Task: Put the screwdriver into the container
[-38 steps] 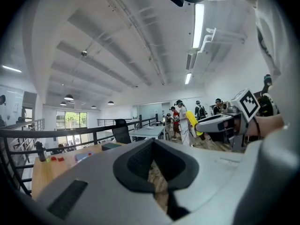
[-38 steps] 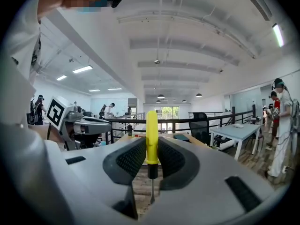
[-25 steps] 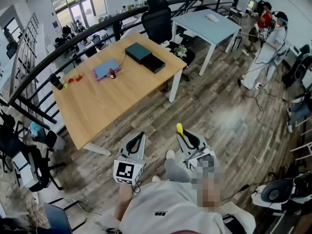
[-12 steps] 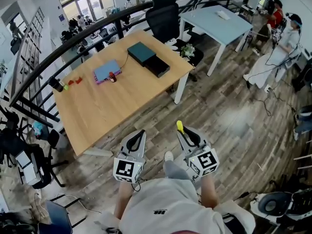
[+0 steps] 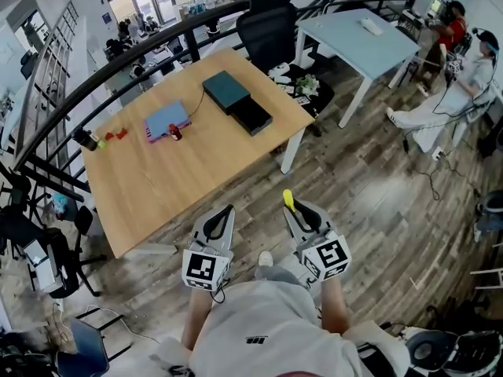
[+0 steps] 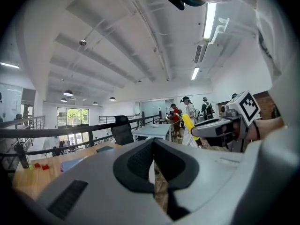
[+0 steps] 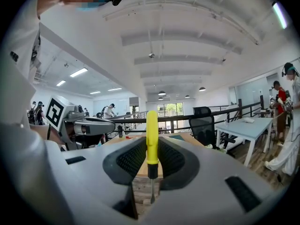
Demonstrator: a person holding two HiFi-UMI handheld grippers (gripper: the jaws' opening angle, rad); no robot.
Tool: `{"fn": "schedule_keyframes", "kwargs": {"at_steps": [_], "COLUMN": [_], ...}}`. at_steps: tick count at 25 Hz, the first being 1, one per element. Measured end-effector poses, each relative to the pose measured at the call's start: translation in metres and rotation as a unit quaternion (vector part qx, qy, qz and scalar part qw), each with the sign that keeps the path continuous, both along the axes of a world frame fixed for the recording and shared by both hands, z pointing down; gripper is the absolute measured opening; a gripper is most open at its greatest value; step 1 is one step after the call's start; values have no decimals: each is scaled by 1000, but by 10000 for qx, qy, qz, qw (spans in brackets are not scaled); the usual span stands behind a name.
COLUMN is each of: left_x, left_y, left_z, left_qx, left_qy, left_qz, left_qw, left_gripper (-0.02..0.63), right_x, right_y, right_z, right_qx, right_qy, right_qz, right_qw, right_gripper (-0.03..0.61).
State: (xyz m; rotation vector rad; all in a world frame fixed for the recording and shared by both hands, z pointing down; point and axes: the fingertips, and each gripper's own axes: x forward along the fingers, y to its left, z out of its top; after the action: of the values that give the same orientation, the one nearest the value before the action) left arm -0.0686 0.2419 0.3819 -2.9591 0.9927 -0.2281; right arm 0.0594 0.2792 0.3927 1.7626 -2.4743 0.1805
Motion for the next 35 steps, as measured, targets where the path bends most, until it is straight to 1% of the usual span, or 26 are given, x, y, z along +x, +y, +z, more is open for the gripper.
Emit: {"fn": "schedule_keyframes", "kwargs": {"at_steps": [5, 11, 20, 29, 35], "left_x": [18, 36, 50, 66, 72], "left_y": [-25, -48, -96, -164, -215], "left_z": [3, 4, 15, 19, 26], "left_qx": [-26, -56, -72, -91, -171], "left_qy": [-3, -5, -14, 29, 159], "left_qz": [-173, -257, -339, -214, -149], "left_qw": [9998, 9997, 9994, 9997, 9996], "left_gripper": [6, 6, 6, 6, 6], "right_x": [20, 40, 54, 63, 67], "right_y": [-28, -55, -105, -172, -219], "right_z": [0, -4, 8, 13, 24], "right_qx": [33, 52, -16, -79, -233], "right_qy": [-48, -73, -78, -105, -24], "right_qz": [-125, -176, -189, -105, -14], "right_qw": [9999, 9998, 9998, 9999, 9997], "right_gripper": [71, 71, 71, 71, 71]}}
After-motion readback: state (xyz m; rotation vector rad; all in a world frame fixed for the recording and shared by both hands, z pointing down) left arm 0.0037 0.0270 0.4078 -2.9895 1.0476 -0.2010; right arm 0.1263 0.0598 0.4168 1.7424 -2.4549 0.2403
